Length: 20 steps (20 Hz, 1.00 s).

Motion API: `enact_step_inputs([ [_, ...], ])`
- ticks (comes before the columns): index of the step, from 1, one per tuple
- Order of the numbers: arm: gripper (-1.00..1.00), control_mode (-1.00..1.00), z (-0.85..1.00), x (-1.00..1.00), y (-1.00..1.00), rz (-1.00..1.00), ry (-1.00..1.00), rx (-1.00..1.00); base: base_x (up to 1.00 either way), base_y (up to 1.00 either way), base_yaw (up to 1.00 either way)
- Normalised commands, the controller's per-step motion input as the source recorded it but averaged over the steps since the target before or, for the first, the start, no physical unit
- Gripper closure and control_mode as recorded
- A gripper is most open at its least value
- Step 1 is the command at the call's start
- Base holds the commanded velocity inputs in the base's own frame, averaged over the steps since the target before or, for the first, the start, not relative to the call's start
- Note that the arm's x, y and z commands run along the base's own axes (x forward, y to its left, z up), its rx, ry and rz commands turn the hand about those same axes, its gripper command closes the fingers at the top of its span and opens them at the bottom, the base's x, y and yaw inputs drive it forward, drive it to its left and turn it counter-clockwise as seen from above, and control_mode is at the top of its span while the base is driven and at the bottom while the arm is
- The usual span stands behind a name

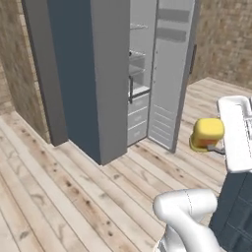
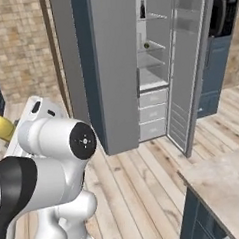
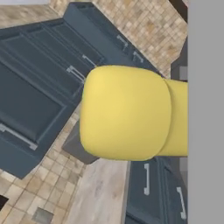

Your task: Place the condiment bottle and mustard from the counter to the top shelf of the fridge. If the existing items in the fridge are on the top shelf, move them to other shelves.

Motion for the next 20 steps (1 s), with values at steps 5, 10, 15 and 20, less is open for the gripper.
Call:
enact_step_inputs([
  [5,1.00,1.00,0.00,0.00,0.00,0.00,0.00,0.00,1.00,0.12,0.01],
  [10,1.00,1.00,0.00,0.00,0.00,0.00,0.00,0.00,1.00,0.00,0.00],
  [15,1.00,1.00,0.00,0.00,0.00,0.00,0.00,0.00,1.00,-0.03,0.00],
  [20,1.00,1.00,0.00,0.00,0.00,0.00,0.00,0.00,1.00,-0.45,-0.03],
])
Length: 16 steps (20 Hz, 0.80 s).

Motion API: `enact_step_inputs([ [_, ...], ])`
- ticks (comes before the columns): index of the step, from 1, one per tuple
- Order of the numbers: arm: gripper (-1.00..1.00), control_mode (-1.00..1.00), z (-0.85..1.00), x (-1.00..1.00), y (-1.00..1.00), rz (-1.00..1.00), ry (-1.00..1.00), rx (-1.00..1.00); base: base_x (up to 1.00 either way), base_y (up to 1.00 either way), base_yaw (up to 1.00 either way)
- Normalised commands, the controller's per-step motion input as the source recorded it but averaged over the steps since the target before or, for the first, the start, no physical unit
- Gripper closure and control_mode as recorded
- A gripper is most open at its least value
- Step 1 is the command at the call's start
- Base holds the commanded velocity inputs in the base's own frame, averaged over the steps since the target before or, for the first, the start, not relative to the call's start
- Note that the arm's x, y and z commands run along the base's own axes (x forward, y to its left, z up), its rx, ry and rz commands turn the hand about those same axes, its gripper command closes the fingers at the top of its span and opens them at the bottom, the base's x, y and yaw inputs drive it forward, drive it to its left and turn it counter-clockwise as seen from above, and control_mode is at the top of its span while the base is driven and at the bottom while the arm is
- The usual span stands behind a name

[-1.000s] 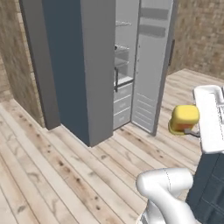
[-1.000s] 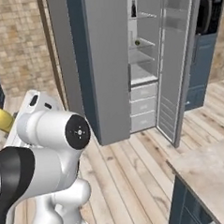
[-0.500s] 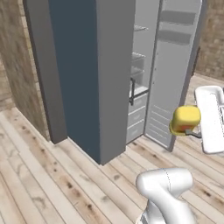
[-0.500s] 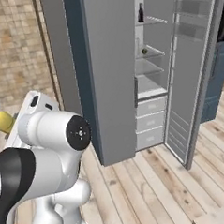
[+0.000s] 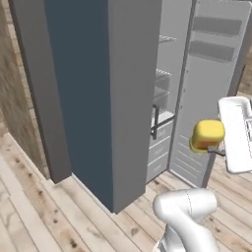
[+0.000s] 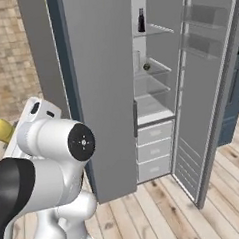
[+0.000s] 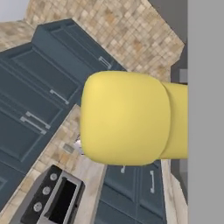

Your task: Place the condiment bottle and mustard from the counter to the top shelf of the fridge. If the existing items in the fridge are on the top shelf, move them to other shelves.

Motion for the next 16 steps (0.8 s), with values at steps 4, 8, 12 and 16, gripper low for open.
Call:
enact_step_inputs([
  [4,1.00,1.00,0.00,0.00,0.00,0.00,0.00,0.00,1.00,-0.76,-0.06],
  [8,1.00,1.00,0.00,0.00,0.00,0.00,0.00,0.00,1.00,-0.66,-0.06],
  [12,1.00,1.00,0.00,0.00,0.00,0.00,0.00,0.00,0.99,-0.29,0.04],
  [16,1.00,1.00,0.00,0.00,0.00,0.00,0.00,0.00,0.66,-0.16,0.23],
])
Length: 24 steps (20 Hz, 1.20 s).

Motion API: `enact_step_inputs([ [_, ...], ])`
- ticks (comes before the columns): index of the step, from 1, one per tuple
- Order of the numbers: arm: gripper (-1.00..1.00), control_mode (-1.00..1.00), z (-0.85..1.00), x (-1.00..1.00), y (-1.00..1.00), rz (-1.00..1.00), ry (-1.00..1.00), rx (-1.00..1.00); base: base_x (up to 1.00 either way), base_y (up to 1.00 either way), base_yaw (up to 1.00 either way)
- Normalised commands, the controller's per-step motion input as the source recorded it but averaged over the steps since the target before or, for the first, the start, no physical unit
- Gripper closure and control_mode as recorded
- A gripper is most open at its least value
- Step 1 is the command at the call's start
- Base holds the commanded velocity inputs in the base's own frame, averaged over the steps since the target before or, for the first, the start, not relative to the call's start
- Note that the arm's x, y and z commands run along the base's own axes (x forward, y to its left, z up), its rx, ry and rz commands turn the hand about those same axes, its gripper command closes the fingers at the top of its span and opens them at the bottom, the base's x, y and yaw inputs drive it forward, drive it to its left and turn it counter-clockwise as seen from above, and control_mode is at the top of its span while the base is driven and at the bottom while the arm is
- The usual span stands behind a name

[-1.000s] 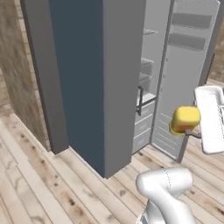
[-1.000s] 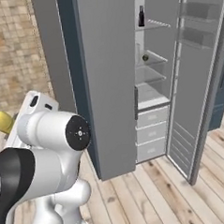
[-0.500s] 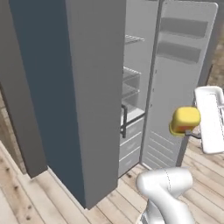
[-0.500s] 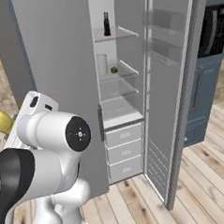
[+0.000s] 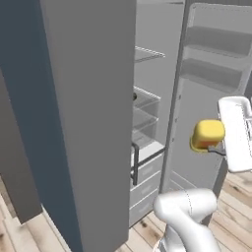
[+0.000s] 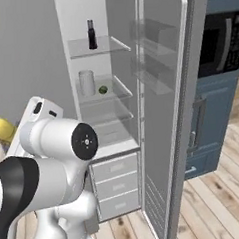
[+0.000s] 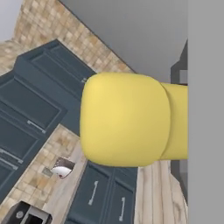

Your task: Place the condiment bottle and mustard from the counter to the top shelf of the fridge. If the existing items in the fridge are on the top shelf, move them to other shelves.

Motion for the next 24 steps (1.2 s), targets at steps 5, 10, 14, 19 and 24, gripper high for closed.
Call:
enact_step_inputs([
  [5,1.00,1.00,0.00,0.00,0.00,0.00,0.00,0.00,0.31,-0.33,0.39],
  [10,1.00,1.00,0.00,0.00,0.00,0.00,0.00,0.00,0.12,-0.48,0.50],
  [14,1.00,1.00,0.00,0.00,0.00,0.00,0.00,0.00,0.44,-0.31,0.39],
  [19,1.00,1.00,0.00,0.00,0.00,0.00,0.00,0.00,0.57,-0.24,0.21],
  [24,1.00,1.00,0.00,0.00,0.00,0.00,0.00,0.00,0.57,-0.19,0.06],
])
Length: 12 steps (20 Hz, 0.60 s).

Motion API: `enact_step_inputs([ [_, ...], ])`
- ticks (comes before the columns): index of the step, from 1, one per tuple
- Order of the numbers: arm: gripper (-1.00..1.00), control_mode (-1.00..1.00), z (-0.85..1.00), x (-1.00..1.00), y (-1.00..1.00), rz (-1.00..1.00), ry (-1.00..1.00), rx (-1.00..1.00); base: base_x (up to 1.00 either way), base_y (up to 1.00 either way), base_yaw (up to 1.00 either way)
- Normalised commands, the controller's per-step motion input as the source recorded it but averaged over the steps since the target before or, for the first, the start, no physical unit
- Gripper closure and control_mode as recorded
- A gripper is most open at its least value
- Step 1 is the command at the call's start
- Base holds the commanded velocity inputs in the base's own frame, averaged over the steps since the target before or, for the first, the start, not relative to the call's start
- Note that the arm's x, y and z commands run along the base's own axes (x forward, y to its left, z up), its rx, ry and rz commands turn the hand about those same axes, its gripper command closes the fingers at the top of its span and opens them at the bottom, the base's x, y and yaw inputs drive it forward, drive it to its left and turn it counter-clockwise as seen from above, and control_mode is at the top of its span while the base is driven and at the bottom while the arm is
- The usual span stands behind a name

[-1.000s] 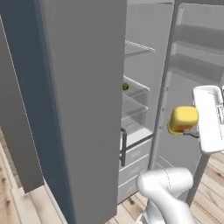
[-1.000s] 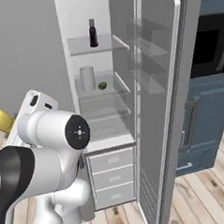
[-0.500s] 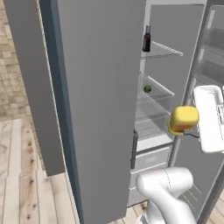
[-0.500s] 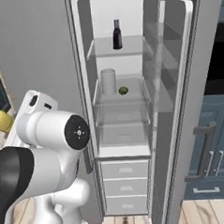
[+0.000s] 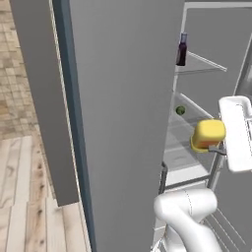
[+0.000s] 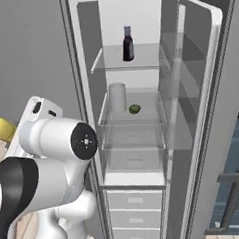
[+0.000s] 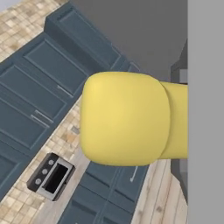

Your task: Place the condiment bottle and mustard from the counter to the top shelf of the fridge. If the existing items in the fridge are on the top shelf, move them to other shelves.

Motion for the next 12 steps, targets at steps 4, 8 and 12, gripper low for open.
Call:
enact_step_inputs([
  [4,1.00,1.00,0.00,0.00,0.00,0.00,0.00,0.00,0.38,-0.46,0.07],
  [8,1.00,1.00,0.00,0.00,0.00,0.00,0.00,0.00,0.24,-0.55,0.09],
  [12,1.00,1.00,0.00,0.00,0.00,0.00,0.00,0.00,0.43,-0.22,0.02],
])
